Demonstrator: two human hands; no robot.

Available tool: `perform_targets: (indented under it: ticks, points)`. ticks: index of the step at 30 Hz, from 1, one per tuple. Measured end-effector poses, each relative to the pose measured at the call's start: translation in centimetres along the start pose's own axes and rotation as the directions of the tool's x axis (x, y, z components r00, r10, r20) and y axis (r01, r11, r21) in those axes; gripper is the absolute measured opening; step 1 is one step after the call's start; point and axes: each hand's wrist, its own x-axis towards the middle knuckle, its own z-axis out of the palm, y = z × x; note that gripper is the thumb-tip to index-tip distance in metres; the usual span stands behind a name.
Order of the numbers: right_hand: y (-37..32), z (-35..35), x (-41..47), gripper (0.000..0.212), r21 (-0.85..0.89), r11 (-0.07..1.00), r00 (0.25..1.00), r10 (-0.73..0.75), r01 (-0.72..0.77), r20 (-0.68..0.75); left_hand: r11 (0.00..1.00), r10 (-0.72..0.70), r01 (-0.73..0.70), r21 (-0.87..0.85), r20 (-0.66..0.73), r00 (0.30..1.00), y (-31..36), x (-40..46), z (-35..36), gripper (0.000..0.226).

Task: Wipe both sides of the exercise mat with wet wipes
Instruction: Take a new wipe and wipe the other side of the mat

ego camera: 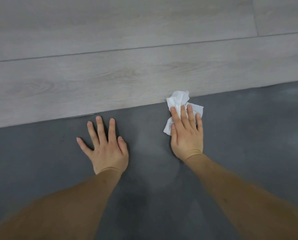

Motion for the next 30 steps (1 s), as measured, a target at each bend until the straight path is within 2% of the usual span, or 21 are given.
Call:
perform_targets:
  ticks: [11, 16, 19, 20, 22, 24, 27, 30]
  points:
    - [-0.2, 0.1, -0.2, 0.057, 0.055, 0.998, 0.999, 0.004, -0.002, -0.032, 0.998, 0.055, -0.054, -0.043, 0.024, 0.998, -0.3, 0.3, -0.2, 0.063]
    - [-0.3, -0.3, -0.4, 0.057, 0.084, 0.996, 1.0, 0.009, -0.008, -0.007, 0.985, 0.158, -0.151, -0.083, 0.074, 0.985, -1.6, 0.5, -1.0, 0.062]
    - [-1.5, -0.1, -0.4, 0.054, 0.087, 0.995, 0.998, 0.05, -0.047, -0.03, 0.945, 0.306, -0.301, -0.129, 0.023, 0.952, -5.5, 0.2, -2.1, 0.058]
    - [-2.5, 0.0, -0.3, 0.054, 0.087, 0.992, 0.995, 0.09, -0.087, -0.038, 0.944, 0.303, -0.302, -0.133, -0.012, 0.953, -7.7, 0.1, -2.3, 0.056]
    - [-5.9, 0.2, -0.2, 0.055, 0.096, 0.982, 0.985, 0.166, -0.162, -0.038, 0.975, 0.148, -0.16, -0.155, -0.083, 0.986, -12.5, -0.4, -2.3, 0.053]
    - [-11.5, 0.4, -0.5, 0.056, 0.101, 0.991, 0.996, 0.089, -0.086, -0.02, 0.99, 0.032, -0.046, -0.131, -0.108, 0.994, -16.1, -1.3, -1.7, 0.056]
    - [-21.6, 1.1, -1.5, 0.058, 0.114, 0.975, 0.98, -0.197, 0.193, 0.027, 0.992, 0.073, -0.091, -0.087, -0.19, 0.979, -17.6, -1.6, -0.8, 0.058]
    - [-26.0, 1.6, -2.0, 0.057, 0.126, 0.931, 0.934, -0.352, 0.342, 0.068, 0.99, 0.063, -0.09, -0.111, -0.23, 0.971, -17.4, -1.5, -0.7, 0.057]
